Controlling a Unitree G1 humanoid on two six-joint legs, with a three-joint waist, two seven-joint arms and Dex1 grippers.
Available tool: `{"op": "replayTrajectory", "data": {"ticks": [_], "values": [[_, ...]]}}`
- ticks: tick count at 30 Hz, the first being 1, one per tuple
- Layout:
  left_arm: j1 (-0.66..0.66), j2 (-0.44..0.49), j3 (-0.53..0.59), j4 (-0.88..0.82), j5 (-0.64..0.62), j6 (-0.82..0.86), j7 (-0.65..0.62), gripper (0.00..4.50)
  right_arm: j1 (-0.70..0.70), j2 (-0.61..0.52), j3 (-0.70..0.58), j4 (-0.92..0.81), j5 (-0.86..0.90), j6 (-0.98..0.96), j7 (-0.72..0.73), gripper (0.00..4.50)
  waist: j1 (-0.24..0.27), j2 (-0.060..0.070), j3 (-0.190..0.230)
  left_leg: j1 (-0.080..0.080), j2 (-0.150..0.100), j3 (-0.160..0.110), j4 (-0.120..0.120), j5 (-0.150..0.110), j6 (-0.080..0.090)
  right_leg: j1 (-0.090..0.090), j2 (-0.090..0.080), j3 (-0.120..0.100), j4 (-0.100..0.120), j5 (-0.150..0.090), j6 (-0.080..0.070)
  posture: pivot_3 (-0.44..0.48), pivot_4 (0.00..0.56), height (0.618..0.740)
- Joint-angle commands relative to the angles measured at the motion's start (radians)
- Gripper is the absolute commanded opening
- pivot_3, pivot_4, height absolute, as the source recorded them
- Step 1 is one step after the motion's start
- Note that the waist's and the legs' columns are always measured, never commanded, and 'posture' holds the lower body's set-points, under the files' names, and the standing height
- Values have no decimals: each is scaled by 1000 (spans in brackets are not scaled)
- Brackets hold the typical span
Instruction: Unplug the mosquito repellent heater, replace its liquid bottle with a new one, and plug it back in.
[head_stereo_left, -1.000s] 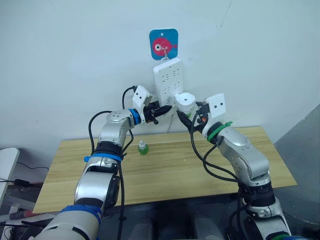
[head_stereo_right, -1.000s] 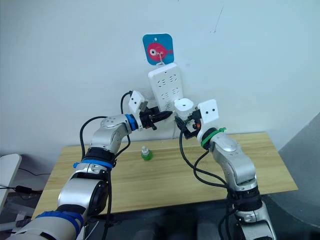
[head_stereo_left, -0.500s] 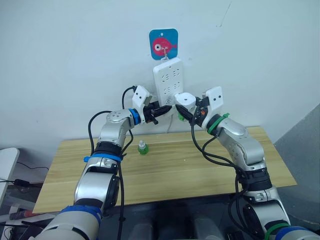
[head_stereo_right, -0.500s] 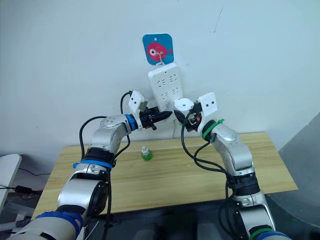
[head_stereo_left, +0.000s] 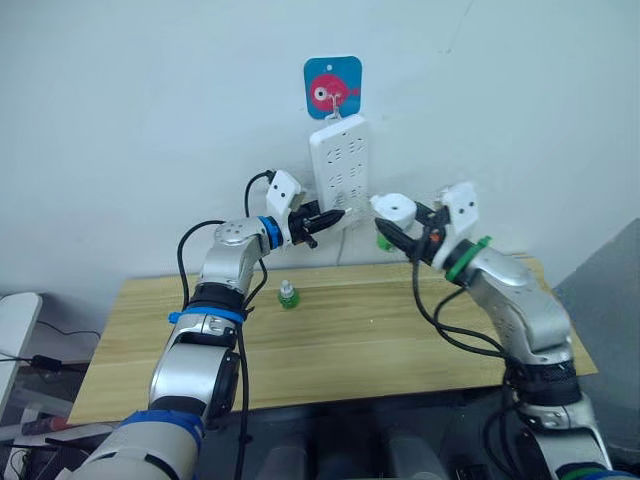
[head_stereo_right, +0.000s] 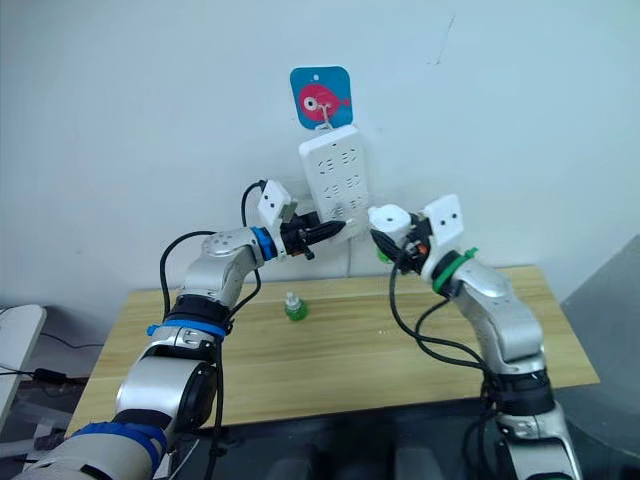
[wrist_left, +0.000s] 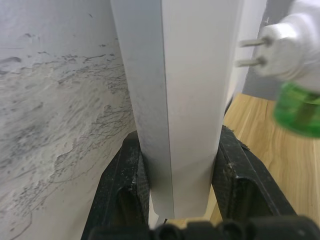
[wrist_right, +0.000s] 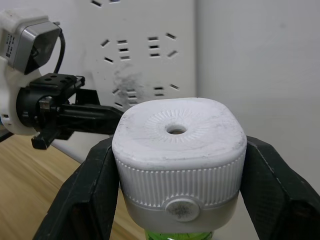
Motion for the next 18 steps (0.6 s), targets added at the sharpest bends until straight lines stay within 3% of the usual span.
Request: {"op": "replayTrajectory", "data": {"ticks": [1, 3, 7, 13, 18], "values": [[-5, 8, 19, -11, -6, -12, 33, 1337, -7, -7, -25, -99, 51, 24, 5, 2951, -1, 0, 0, 1, 1, 0, 0, 0, 0, 0, 0, 0, 1, 1, -1, -66, 121, 740], [8, 11, 20, -20, -7, -19, 38, 1337, -2, -13, -30, -108, 59, 38, 3, 2951, -1, 0, 0, 1, 1, -1, 0, 2, -1, 0, 1, -2, 2, 2, -3, -68, 120, 740], [100, 47, 45, -115, -22, -2, 66, 2607, 1, -2, -31, -82, 56, 36, -13, 2951, -9, 0, 0, 2, 1, -1, 0, 4, -1, 1, 2, -1, 2, 5, -2, -69, 117, 740], [359, 119, 85, -463, -61, 118, 117, 4436, 30, 19, -38, -66, 60, 37, -32, 2951, -3, 0, 0, 1, 2, -1, -1, 4, -1, 0, 1, -1, 1, 5, -2, -39, 112, 740], [565, 159, 63, -771, -92, 177, 117, 4500, 71, 65, -101, -44, 136, 111, -75, 2951, 20, 1, 0, 1, 1, -1, -1, 4, -1, 0, 0, 0, -1, 5, -3, 1, 108, 740]]}}
